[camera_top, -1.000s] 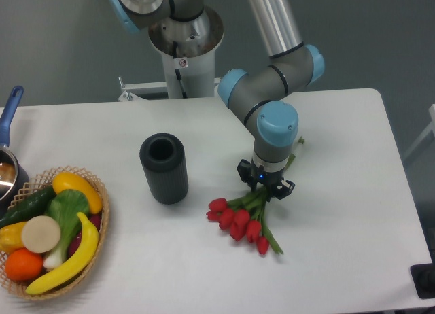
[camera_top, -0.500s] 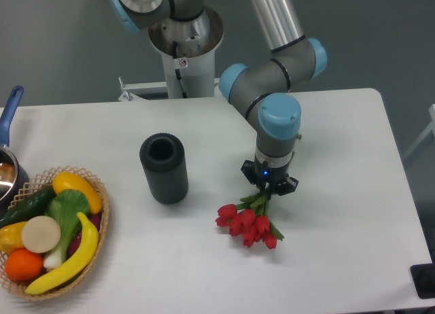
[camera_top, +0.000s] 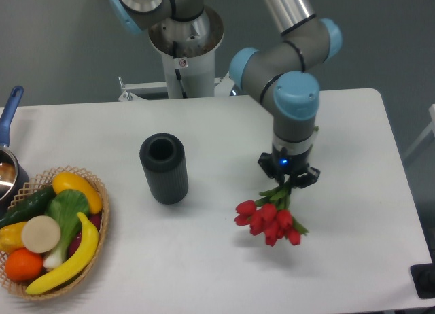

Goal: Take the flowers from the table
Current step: 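Lift the grasped tulip bunch up off the table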

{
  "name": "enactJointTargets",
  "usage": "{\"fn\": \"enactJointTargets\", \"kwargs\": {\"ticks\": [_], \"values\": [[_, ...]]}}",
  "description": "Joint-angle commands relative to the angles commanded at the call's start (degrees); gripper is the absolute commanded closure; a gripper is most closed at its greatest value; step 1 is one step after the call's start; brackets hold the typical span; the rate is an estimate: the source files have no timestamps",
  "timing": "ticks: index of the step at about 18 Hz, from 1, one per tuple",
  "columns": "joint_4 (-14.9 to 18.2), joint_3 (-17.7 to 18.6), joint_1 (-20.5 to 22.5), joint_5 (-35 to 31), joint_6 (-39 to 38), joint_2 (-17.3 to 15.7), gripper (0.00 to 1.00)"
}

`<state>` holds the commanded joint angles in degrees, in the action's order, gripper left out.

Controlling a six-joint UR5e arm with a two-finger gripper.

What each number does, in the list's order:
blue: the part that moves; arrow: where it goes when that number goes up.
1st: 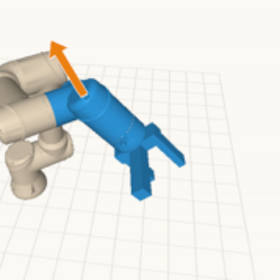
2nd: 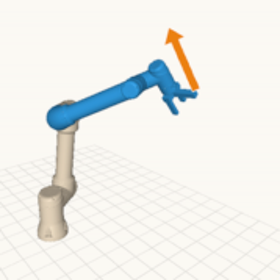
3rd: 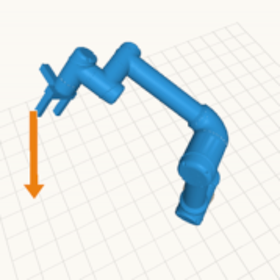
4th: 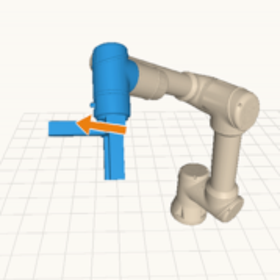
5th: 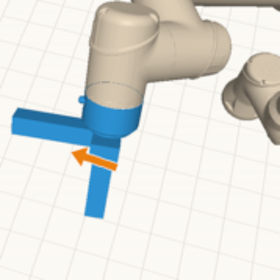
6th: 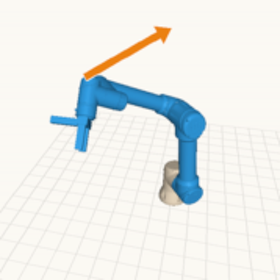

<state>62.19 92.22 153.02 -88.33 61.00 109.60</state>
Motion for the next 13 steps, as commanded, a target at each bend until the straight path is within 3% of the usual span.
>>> {"fn": "enactJointTargets", "kwargs": {"ticks": [3, 7, 13], "values": [[5.65, -5.11, 0.26, 0.09, 0.52, 0.53, 1.00], [6.27, -5.83, 0.70, 0.09, 6.32, 0.00, 1.00], [6.27, -6.18, 0.27, -0.09, 6.33, 0.09, 1.00]]}}
